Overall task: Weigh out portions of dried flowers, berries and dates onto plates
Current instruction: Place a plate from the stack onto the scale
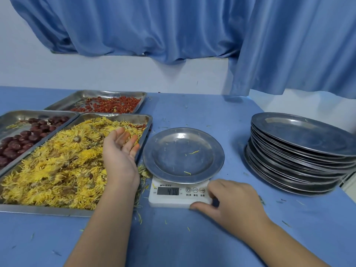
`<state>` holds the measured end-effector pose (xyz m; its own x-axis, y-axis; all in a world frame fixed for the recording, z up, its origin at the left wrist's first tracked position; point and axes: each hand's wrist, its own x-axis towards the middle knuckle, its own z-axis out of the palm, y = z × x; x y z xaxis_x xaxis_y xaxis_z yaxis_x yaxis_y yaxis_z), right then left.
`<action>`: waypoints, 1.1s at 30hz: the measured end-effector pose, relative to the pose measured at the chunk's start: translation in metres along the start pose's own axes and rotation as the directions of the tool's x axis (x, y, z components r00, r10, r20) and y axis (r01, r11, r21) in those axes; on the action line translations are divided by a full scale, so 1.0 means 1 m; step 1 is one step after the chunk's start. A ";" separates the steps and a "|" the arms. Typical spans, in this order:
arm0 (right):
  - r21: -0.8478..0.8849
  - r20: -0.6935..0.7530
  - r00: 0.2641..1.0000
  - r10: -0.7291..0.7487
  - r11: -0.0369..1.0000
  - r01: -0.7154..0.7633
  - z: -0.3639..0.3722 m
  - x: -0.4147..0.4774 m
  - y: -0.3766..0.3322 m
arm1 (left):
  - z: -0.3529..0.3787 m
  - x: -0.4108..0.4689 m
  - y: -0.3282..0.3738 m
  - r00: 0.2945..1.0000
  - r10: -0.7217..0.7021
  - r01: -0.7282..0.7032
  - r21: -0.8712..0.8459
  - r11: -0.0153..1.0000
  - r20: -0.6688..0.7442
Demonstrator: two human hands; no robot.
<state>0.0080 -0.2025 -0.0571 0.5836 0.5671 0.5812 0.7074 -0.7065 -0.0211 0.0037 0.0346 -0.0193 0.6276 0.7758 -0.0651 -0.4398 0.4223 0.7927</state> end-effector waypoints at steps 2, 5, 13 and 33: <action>-0.014 0.042 0.999 0.014 1.000 -0.013 -0.001 0.001 -0.002 | 0.000 0.001 0.001 1.000 -0.015 0.015 -0.005 1.000 0.000; -0.001 0.100 0.994 0.044 0.999 -0.044 -0.006 0.006 -0.004 | 0.000 0.002 0.002 0.999 -0.046 0.045 -0.032 0.998 -0.003; 0.069 0.186 0.982 0.016 0.997 -0.029 -0.011 0.000 0.000 | 0.001 0.004 0.003 0.996 -0.084 0.083 -0.034 0.996 -0.006; 0.113 0.346 0.938 -0.006 0.993 -0.035 -0.007 -0.006 0.005 | 0.002 0.002 0.003 0.998 -0.056 0.055 -0.014 0.998 -0.021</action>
<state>0.0057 -0.2125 -0.0546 0.6813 0.6828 0.2639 0.7269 -0.6736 -0.1336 0.0050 0.0368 -0.0153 0.6373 0.7609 -0.1220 -0.4136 0.4713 0.7790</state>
